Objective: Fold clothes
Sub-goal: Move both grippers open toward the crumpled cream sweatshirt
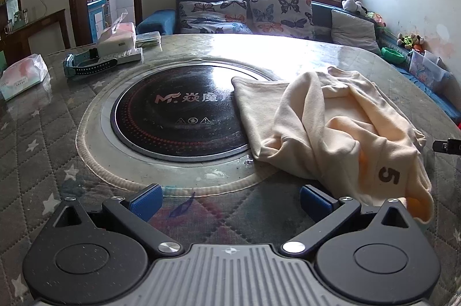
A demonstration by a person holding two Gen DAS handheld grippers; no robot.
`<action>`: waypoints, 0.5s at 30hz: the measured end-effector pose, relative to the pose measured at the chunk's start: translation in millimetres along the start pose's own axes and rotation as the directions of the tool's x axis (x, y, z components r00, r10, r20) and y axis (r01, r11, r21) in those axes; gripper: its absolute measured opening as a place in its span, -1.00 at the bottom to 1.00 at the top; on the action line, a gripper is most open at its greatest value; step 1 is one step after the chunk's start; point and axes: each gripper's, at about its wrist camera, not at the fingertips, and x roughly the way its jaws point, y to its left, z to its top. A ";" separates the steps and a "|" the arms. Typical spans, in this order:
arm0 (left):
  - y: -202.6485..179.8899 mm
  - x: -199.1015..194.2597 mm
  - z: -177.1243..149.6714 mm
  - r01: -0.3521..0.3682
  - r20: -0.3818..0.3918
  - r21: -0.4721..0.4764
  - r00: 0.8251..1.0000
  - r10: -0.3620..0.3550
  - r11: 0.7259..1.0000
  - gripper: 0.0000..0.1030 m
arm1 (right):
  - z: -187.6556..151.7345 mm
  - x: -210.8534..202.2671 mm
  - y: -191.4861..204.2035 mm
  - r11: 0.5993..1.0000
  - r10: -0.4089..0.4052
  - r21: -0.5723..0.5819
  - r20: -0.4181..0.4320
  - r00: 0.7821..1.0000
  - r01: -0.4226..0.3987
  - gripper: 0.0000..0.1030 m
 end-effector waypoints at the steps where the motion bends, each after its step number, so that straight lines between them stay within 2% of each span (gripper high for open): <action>1: 2.4 1.0 0.1 0.008 0.001 -0.001 1.000 -0.008 1.000 1.00 | -1.8 -3.9 0.5 1.000 0.006 -0.007 0.016 1.000 -0.006 1.00; 4: 9.4 3.9 0.4 0.033 0.005 -0.005 0.999 -0.033 0.999 1.00 | -7.2 -15.8 2.1 0.999 0.025 -0.030 0.064 0.998 -0.024 1.00; 10: 11.3 -6.1 -1.8 0.035 0.006 0.015 0.999 -0.036 0.999 1.00 | -18.4 -40.2 5.9 0.995 0.069 -0.078 0.153 0.986 -0.058 1.00; 15: 6.0 -6.7 -4.3 0.035 -0.003 0.033 0.999 -0.035 0.999 1.00 | -33.0 -68.5 18.2 0.983 0.146 -0.130 0.156 0.977 -0.127 1.00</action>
